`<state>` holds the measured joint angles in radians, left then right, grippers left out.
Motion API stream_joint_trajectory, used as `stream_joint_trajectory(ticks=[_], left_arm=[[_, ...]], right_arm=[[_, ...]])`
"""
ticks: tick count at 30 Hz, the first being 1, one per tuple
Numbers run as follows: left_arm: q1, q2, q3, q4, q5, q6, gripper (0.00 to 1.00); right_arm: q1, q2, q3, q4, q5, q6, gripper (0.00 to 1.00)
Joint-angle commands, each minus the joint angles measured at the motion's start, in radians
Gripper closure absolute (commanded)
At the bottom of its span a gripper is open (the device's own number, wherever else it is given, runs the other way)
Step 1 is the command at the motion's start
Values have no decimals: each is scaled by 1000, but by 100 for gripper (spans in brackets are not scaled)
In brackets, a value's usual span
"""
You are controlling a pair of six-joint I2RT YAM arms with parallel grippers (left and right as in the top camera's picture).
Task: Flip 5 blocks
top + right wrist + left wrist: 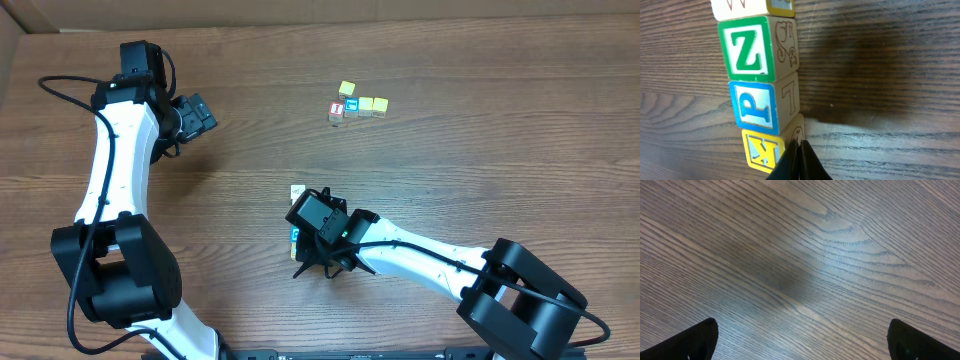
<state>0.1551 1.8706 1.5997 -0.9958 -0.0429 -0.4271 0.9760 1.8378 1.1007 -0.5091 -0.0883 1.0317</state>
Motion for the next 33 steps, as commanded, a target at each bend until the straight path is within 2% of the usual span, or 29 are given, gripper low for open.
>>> stream_joint_trajectory(ticks=[1,12,17,21,25,26,27,31,33], left_arm=[[2,13,5,2,-16,0,0],[2,13,5,2,-16,0,0],[2,13,5,2,-16,0,0],[2,13,5,2,-16,0,0],[2,13,5,2,-16,0,0],[2,13,5,2,-16,0,0],[2,13,5,2,-16,0,0],[2,13,5,2,-16,0,0],[2,13,5,2,-16,0,0]], right_arm=[[6,7,-7,7,17,-11,96],[0,4,2,-28,17,-14,96],[-59,0,117,-184,17,-142,96],[-132,1,277,-361,16,-240,95],[-211,1,459,-520,16,-320,83],[-245,1,527,-556,16,-357,74],[-271,1,576,-571,16,-381,61],[-284,4,607,-546,20,-415,41],[-283,13,607,-520,36,-417,37]])
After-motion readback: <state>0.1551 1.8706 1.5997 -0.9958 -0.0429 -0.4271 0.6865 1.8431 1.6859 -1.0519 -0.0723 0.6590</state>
